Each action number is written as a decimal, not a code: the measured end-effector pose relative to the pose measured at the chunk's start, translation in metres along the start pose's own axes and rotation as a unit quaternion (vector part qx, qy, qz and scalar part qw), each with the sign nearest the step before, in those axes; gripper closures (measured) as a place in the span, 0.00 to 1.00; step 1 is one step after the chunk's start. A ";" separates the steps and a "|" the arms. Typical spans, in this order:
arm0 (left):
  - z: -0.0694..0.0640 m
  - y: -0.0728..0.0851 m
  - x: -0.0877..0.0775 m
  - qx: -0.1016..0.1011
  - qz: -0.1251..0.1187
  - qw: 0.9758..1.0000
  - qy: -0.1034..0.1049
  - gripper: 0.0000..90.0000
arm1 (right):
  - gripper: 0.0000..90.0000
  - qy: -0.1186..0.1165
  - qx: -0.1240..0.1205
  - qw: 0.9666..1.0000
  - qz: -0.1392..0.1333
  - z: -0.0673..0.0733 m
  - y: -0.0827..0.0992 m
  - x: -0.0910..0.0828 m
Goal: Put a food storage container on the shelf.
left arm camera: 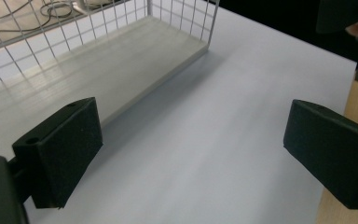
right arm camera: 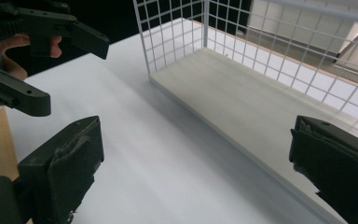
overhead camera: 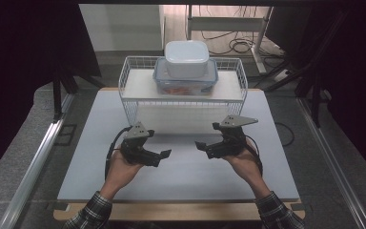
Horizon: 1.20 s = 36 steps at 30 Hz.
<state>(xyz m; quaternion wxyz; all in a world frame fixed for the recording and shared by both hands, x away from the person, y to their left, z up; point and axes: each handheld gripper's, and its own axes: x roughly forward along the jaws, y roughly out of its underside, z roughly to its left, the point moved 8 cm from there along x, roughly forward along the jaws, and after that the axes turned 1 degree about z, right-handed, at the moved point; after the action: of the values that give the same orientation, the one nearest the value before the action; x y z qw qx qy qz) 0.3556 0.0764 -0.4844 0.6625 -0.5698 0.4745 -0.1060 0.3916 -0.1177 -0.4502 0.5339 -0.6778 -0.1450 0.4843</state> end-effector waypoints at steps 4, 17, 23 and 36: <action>-0.002 0.009 0.001 0.001 0.007 1.000 -0.002 0.05 | 0.02 0.003 -0.001 1.000 0.007 0.000 0.008 0.000; -0.007 0.024 -0.017 -0.005 -0.001 1.000 -0.012 0.04 | 0.02 0.009 0.004 1.000 0.012 -0.001 0.029 -0.012; -0.008 0.034 -0.023 -0.011 0.000 1.000 -0.016 0.04 | 0.02 0.010 0.005 1.000 0.009 0.000 0.035 -0.018; -0.008 0.056 -0.029 -0.027 0.008 0.999 -0.020 0.04 | 0.02 0.018 0.016 0.999 0.023 -0.004 0.061 -0.030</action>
<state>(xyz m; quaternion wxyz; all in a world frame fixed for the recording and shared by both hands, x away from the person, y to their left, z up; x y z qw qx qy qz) 0.3121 0.1095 -0.5171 0.6572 -0.5857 0.4680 -0.0767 0.3606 -0.1645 -0.4880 0.5360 -0.6807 -0.1116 0.4867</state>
